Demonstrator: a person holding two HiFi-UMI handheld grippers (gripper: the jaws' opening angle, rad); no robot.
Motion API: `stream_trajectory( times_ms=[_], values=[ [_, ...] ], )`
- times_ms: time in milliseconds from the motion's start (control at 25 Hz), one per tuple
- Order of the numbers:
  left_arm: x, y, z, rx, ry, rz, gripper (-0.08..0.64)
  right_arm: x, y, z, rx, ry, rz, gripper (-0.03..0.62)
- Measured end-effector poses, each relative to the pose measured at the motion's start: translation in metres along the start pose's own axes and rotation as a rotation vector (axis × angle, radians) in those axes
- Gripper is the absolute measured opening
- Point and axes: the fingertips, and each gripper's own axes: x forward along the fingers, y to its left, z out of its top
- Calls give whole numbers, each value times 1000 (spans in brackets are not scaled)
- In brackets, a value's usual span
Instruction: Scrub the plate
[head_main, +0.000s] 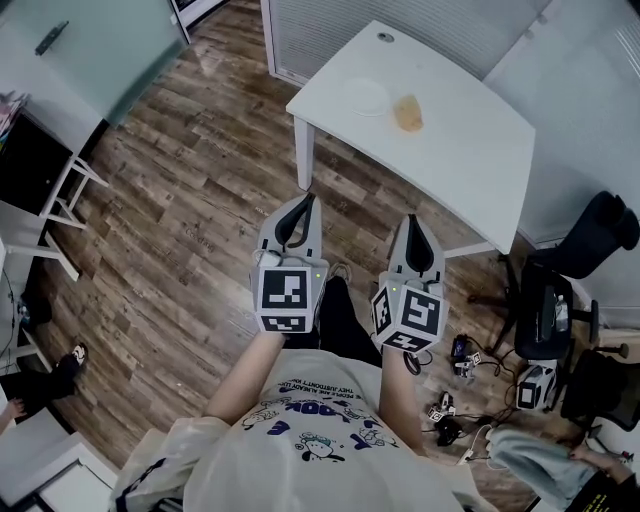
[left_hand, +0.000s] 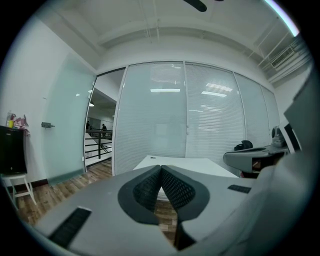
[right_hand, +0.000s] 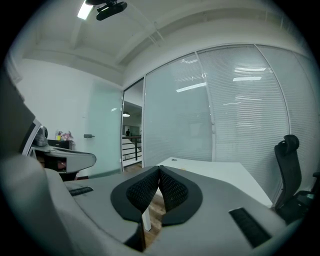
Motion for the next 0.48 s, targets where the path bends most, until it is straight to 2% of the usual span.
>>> stream_trajectory(
  times_ms=[480],
  values=[
    [104,1,11,6,30,36,31,101,-48,7,13,11,34,0]
  ],
)
